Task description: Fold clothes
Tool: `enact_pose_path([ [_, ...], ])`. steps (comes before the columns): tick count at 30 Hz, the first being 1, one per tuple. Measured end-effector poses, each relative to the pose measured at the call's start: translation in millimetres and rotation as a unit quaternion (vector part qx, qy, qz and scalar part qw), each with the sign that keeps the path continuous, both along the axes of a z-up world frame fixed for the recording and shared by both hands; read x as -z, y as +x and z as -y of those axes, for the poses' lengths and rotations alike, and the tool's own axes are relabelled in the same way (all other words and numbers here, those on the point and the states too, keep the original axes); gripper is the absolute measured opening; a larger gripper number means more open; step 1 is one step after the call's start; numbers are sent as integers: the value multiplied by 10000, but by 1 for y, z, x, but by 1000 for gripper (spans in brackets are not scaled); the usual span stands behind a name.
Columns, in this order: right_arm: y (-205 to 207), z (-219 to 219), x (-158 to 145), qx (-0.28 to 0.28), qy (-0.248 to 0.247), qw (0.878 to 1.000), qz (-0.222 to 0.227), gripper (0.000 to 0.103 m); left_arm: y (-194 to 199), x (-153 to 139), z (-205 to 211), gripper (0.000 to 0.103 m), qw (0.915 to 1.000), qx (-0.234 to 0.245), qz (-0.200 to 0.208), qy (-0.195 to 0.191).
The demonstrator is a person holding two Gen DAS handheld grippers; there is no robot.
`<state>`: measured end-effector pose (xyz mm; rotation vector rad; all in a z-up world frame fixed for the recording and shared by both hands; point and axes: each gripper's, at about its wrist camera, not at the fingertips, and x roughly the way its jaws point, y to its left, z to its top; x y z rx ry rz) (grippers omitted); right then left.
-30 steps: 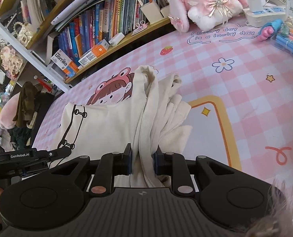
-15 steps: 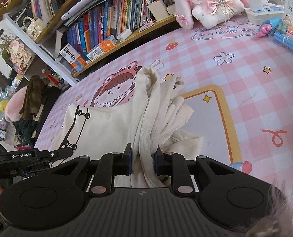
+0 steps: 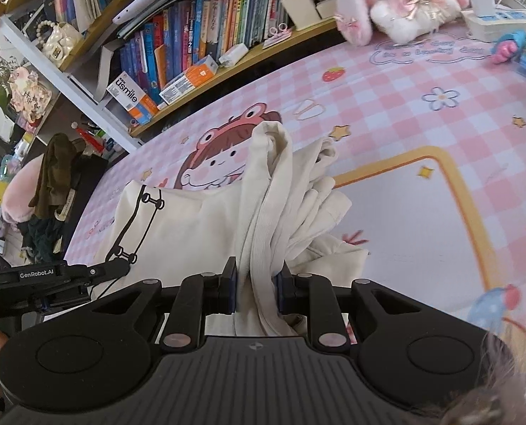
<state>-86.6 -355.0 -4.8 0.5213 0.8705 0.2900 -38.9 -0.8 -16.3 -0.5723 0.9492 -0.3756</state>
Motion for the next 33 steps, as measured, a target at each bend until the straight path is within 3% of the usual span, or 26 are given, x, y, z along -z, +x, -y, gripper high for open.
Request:
enact_pose_path([
  [16,43,-68,-6,155,32,9998,79,18,57,-4,-72,16,9992,141,164,-336],
  [33,149,-80,-41,-7,-275,9977,624,18,170,-21,-73,17,9971,195,509,-523],
])
